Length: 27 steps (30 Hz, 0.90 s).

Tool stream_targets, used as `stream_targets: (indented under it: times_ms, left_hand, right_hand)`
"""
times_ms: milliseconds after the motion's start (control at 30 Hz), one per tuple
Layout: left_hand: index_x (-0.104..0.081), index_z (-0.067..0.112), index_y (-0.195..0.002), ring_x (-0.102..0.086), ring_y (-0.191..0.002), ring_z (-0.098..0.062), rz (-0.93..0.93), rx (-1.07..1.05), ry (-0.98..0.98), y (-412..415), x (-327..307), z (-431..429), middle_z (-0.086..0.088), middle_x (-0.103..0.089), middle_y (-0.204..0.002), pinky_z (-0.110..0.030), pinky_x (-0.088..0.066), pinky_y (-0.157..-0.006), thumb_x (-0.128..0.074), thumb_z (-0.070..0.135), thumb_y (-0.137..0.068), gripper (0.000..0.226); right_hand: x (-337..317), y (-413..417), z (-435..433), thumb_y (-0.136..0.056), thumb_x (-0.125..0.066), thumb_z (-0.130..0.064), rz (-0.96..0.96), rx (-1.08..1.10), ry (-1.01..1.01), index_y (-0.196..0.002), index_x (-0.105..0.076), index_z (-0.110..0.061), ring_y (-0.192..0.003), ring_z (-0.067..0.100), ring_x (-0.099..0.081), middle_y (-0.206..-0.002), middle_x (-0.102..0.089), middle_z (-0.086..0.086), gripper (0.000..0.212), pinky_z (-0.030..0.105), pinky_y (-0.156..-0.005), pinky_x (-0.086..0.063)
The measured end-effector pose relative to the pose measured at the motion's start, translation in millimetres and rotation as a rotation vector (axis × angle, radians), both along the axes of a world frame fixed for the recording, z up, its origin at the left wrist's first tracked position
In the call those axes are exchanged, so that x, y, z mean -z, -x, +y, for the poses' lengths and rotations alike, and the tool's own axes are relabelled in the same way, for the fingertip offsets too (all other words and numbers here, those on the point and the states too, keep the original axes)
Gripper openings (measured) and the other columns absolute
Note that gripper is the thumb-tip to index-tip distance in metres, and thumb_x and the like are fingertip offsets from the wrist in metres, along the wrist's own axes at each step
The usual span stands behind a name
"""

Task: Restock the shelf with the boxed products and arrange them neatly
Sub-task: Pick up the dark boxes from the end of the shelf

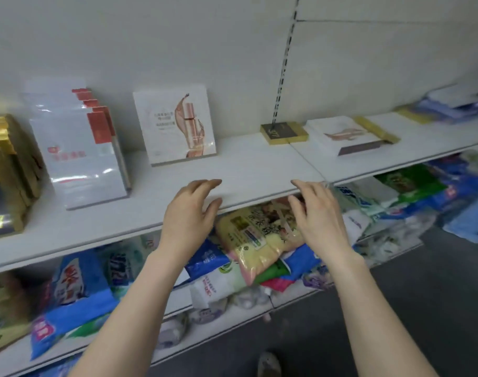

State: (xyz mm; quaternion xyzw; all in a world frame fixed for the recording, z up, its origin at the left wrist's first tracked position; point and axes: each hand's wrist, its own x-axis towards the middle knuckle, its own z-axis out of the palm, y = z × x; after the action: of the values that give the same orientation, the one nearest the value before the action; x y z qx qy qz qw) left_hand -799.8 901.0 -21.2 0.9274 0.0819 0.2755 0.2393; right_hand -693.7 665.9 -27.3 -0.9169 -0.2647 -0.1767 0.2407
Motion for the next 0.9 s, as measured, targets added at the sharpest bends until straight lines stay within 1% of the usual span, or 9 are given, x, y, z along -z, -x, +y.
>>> stream_targets:
  times_ms: [167, 333, 433, 567, 633, 700, 800, 867, 900]
  left_hand:
    - [-0.056, 0.025, -0.132, -0.054, -0.116, -0.022, 0.053, 0.110, -0.054, -56.1, -9.0, -47.8, -0.001, -0.058, -0.128, -0.035, -0.045, -0.091, -0.059, 0.028, -0.092, 0.040]
    - [-0.048, 0.024, -0.139, -0.047, -0.125, -0.024, 0.148, 0.133, -0.127, -150.9, -20.0, -84.3, -0.003, -0.049, -0.139, -0.038, -0.042, -0.099, -0.053, 0.032, -0.096, 0.045]
    - [-0.042, 0.018, -0.143, -0.044, -0.129, -0.029, 0.236, 0.119, -0.168, -218.7, -16.2, -95.6, -0.007, -0.044, -0.144, -0.040, -0.041, -0.102, -0.051, 0.030, -0.097, 0.048]
    - [-0.035, 0.010, -0.146, -0.034, -0.136, -0.037, 0.363, 0.059, -0.220, -301.9, -4.2, -100.7, -0.015, -0.035, -0.150, -0.041, -0.028, -0.111, -0.048, 0.027, -0.097, 0.053]
    - [-0.024, 0.014, -0.151, -0.021, -0.143, -0.038, 0.469, -0.008, -0.245, -330.4, 2.2, -104.2, -0.014, -0.024, -0.157, -0.044, -0.019, -0.116, -0.040, 0.033, -0.100, 0.056]
    - [-0.018, 0.019, -0.153, -0.012, -0.146, -0.036, 0.559, -0.070, -0.266, -346.3, 8.9, -108.7, -0.008, -0.015, -0.160, -0.046, -0.011, -0.118, -0.032, 0.041, -0.101, 0.058]
    - [-0.027, 0.023, -0.150, -0.014, -0.147, -0.032, 0.529, -0.094, -0.251, -343.1, 12.8, -118.0, -0.004, -0.021, -0.159, -0.047, -0.011, -0.118, -0.027, 0.045, -0.100, 0.055]
    - [-0.041, 0.024, -0.141, -0.025, -0.143, -0.029, 0.482, -0.084, -0.192, -329.2, 8.8, -124.6, -0.003, -0.034, -0.153, -0.050, -0.017, -0.115, -0.020, 0.053, -0.092, 0.060]
    - [-0.048, 0.025, -0.132, -0.034, -0.138, -0.027, 0.462, -0.074, -0.164, -321.1, 5.1, -128.5, -0.001, -0.043, -0.145, -0.052, -0.021, -0.112, -0.016, 0.056, -0.087, 0.063]
  right_hand:
    - [0.2, -38.7, -64.7, -0.099, -0.050, -0.027, 0.015, 0.109, 0.018, -0.135, -0.054, -0.010, -0.115, 0.031, -0.051, -0.125, -0.058, 0.012, 0.040, 0.042, -0.098, -0.040]
    - [-12.0, -128.1, -110.4, -0.099, -0.051, -0.025, 0.031, 0.130, 0.050, -0.135, -0.054, -0.008, -0.116, 0.035, -0.052, -0.126, -0.058, 0.016, 0.040, 0.045, -0.099, -0.040]
    - [-20.9, -190.1, -130.7, -0.098, -0.052, -0.025, 0.038, 0.120, 0.099, -0.134, -0.054, -0.008, -0.113, 0.039, -0.052, -0.124, -0.058, 0.019, 0.040, 0.046, -0.095, -0.041]
    - [-26.2, -266.4, -160.0, -0.096, -0.052, -0.025, 0.051, 0.118, 0.169, -0.135, -0.053, -0.008, -0.111, 0.043, -0.055, -0.126, -0.057, 0.023, 0.042, 0.047, -0.093, -0.047]
    - [-25.8, -299.1, -171.9, -0.096, -0.048, -0.026, 0.040, 0.108, 0.139, -0.135, -0.052, -0.006, -0.105, 0.044, -0.057, -0.124, -0.057, 0.025, 0.045, 0.047, -0.088, -0.050]
    - [-28.8, -330.8, -178.1, -0.099, -0.044, -0.027, 0.097, 0.135, 0.175, -0.142, -0.044, -0.008, -0.113, 0.042, -0.053, -0.133, -0.052, 0.023, 0.047, 0.045, -0.095, -0.045]
    - [-29.2, -372.0, -178.7, -0.102, -0.038, -0.033, 0.243, 0.171, 0.195, -0.149, -0.034, -0.011, -0.129, 0.038, -0.043, -0.147, -0.043, 0.019, 0.052, 0.044, -0.106, -0.036]
    - [-25.9, -388.5, -175.9, -0.101, -0.032, -0.043, 0.326, 0.193, 0.131, -0.145, -0.037, -0.013, -0.125, 0.040, -0.046, -0.141, -0.047, 0.021, 0.054, 0.046, -0.103, -0.038]
    - [-24.4, -393.5, -173.7, -0.100, -0.029, -0.050, 0.378, 0.201, 0.106, -0.142, -0.040, -0.015, -0.121, 0.041, -0.048, -0.135, -0.051, 0.022, 0.055, 0.047, -0.101, -0.039]
